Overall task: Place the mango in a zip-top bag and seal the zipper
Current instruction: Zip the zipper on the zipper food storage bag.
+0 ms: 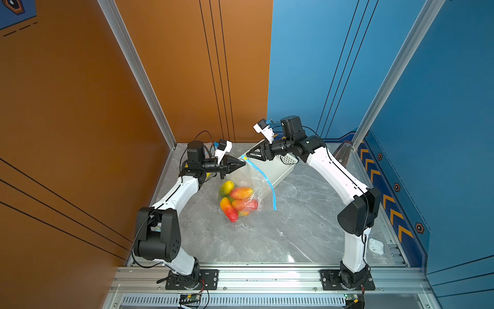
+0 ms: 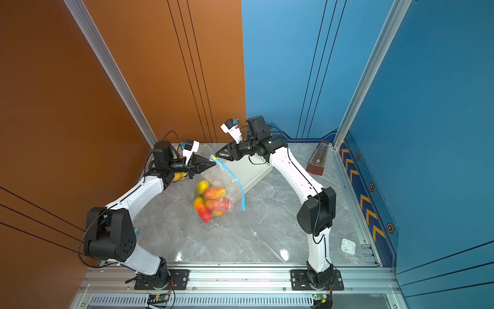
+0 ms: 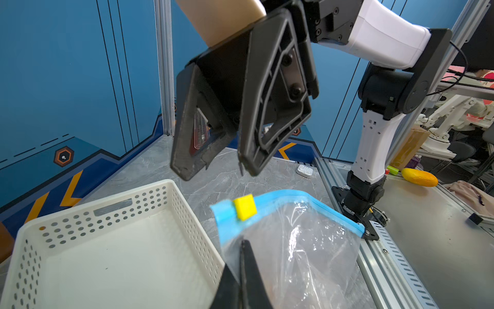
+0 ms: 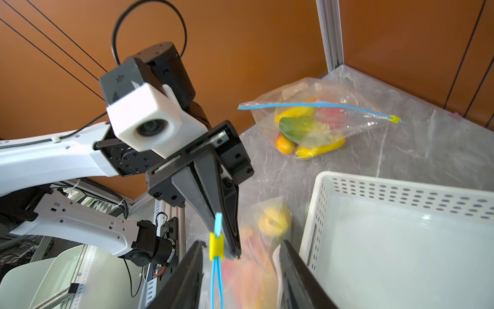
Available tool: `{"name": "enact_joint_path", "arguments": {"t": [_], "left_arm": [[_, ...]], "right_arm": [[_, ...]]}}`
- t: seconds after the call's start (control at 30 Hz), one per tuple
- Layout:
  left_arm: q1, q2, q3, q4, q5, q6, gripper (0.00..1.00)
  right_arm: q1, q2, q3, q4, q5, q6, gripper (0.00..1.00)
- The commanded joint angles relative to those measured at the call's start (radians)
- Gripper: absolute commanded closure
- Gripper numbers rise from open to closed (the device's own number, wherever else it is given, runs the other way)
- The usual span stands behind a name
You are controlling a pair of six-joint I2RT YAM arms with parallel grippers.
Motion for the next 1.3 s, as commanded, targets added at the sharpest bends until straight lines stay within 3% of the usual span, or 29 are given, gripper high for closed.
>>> {"name": "enact_joint_path", "arguments": {"t": [0.0,0.37,0.63,0.7,0.9,1.13,1.27], "left_arm": [[-0.003,-0.009,-0.004,0.004,-0.033,-0.005,1.00],[0.003,-0.013,0.004,0.004,-0.078,-0.020,1.00],[0.012,-0.013,0.008,0.004,-0.126,-0.043,1.00],[0.012,-0.013,0.008,0.004,-0.126,-0.044,1.00],[0.012,-0.015,0.005,0.004,-0.142,-0.049,1.00],[0.033,-0.036,0.013,0.004,-0.207,-0.118,1.00],[0.050,-0.023,0.030,0.004,-0.168,-0.162,1.00]], "right_arm": [[0.022,0.061,0.056,0.034,-0.036,0.080,0.56],[0.025,0.074,0.057,0.037,-0.032,0.119,0.77],[0.029,0.064,0.020,0.037,-0.047,0.118,0.74],[0.030,0.063,0.020,0.035,-0.042,0.117,0.83],[0.028,0.061,0.014,0.032,-0.020,0.110,0.95],[0.038,0.018,-0.069,0.028,0.085,0.019,0.96],[0.033,0.011,-0.095,0.051,0.104,0.016,0.97]]}}
